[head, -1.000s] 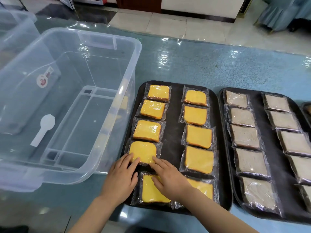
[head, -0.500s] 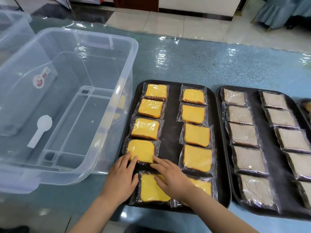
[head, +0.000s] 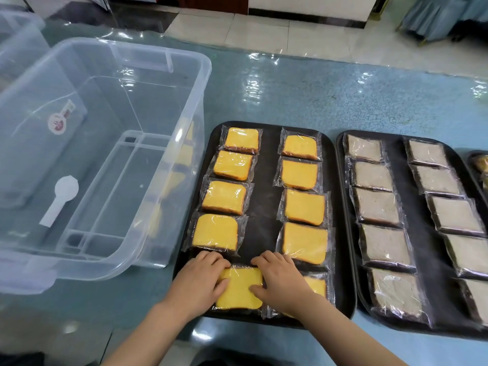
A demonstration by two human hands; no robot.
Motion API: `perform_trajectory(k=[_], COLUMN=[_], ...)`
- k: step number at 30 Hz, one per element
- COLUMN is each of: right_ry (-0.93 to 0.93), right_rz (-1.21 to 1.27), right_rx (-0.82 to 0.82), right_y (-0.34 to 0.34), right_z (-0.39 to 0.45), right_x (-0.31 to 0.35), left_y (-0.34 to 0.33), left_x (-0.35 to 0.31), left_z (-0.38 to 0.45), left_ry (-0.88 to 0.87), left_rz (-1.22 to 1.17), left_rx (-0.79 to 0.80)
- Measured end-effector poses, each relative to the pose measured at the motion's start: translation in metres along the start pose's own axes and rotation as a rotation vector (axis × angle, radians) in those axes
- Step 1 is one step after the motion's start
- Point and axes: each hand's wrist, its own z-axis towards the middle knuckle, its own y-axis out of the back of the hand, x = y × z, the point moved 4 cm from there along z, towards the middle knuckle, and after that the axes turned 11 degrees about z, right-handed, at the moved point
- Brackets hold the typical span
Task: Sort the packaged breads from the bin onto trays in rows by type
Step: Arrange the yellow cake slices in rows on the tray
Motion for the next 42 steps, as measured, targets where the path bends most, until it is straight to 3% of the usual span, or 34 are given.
perform_trajectory(k=[5,11,22,29,33,39,42], right_ry=[0.008,0.075,0.187,0.225,0.266,0.302,0.303], right_rz=[0.003,0.065,0.238,-0.004,0.107,-0.024,-0.067], right_rx=[-0.009,-0.07,-0.056,-0.075,-0.125,-0.108,-0.07], right_y=[-0.001,-0.001,-0.007,-0.019,-0.017,-0.03,-0.036], right_z=[0.003,0.006,0.012,0.009,0.002,-0.007,-0.008], right_x=[0.003,0.017,0.043,0.039,0.036,0.026,0.023], left_y=[-0.002,-0.003,0.009,0.0,-0.01,-0.019,-0.024], left_x=[-0.003,0.0,0.03,0.015,0.016,0.01,0.007], left_z=[-0.002,-0.018,-0.035,-0.03,-0.033,-0.041,-0.04], left_ry=[0.01,0.027,0.121,0.182,0.151,0.181,0.21], left_rz=[0.069,0.206,0.205,0.19,0.1,0.222,0.282], left_rx=[0.102,0.0,0.042,0.051,0.013,-0.062,-0.022])
